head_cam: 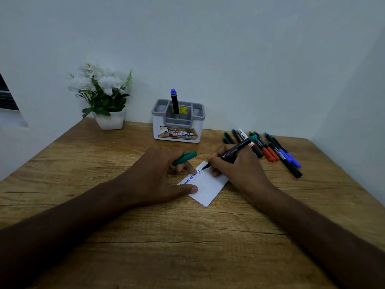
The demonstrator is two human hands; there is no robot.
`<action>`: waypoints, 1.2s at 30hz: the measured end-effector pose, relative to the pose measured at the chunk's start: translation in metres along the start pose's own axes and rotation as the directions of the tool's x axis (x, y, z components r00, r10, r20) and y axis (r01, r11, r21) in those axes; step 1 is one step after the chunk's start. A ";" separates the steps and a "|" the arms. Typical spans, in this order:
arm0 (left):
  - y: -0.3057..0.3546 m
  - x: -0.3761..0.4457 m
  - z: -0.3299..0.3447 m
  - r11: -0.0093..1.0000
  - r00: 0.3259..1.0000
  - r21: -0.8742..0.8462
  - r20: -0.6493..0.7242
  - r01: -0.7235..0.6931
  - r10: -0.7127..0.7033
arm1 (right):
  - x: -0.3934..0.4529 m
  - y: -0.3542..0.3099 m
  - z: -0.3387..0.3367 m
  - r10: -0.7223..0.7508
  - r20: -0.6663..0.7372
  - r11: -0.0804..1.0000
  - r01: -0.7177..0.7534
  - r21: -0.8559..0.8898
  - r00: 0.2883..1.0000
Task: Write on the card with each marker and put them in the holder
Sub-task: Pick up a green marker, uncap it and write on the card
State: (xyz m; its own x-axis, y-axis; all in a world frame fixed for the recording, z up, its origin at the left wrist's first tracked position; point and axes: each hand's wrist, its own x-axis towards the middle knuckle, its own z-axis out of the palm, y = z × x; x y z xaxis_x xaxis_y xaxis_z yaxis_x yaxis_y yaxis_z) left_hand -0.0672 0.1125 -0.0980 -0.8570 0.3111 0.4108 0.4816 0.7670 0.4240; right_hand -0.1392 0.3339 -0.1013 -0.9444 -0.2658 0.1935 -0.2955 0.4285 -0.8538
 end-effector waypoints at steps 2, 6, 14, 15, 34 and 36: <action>0.000 0.000 0.001 1.000 1.000 -0.002 0.001 0.002 -0.002 | 0.000 0.000 0.000 0.000 -0.009 1.000 0.000 0.013 1.000; 0.000 0.000 0.000 1.000 1.000 -0.022 -0.004 0.000 0.000 | 0.001 0.001 0.000 0.000 -0.022 1.000 0.000 0.026 1.000; -0.001 0.000 0.000 0.999 1.000 -0.032 -0.007 -0.003 0.003 | 0.001 0.001 0.001 -0.001 -0.034 1.000 0.002 0.027 0.999; -0.001 0.000 0.001 0.999 1.000 -0.033 -0.008 -0.002 0.002 | 0.001 0.001 0.001 0.003 -0.038 0.999 -0.002 0.034 0.999; 0.000 0.001 0.001 1.000 1.000 -0.004 -0.008 0.012 -0.012 | 0.002 0.003 0.002 -0.074 -0.176 0.997 0.074 -0.006 0.982; -0.001 0.001 0.002 1.000 1.000 0.010 -0.008 0.009 -0.009 | -0.003 0.001 0.000 -0.111 -0.247 0.990 0.129 0.058 0.963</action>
State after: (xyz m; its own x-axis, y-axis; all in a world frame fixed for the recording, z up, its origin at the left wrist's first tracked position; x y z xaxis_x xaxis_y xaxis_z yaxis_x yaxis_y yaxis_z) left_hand -0.0688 0.1132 -0.0994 -0.8597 0.3001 0.4133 0.4723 0.7750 0.4199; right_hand -0.1363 0.3353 -0.1026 -0.9121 -0.0902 0.4000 -0.4057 0.3400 -0.8484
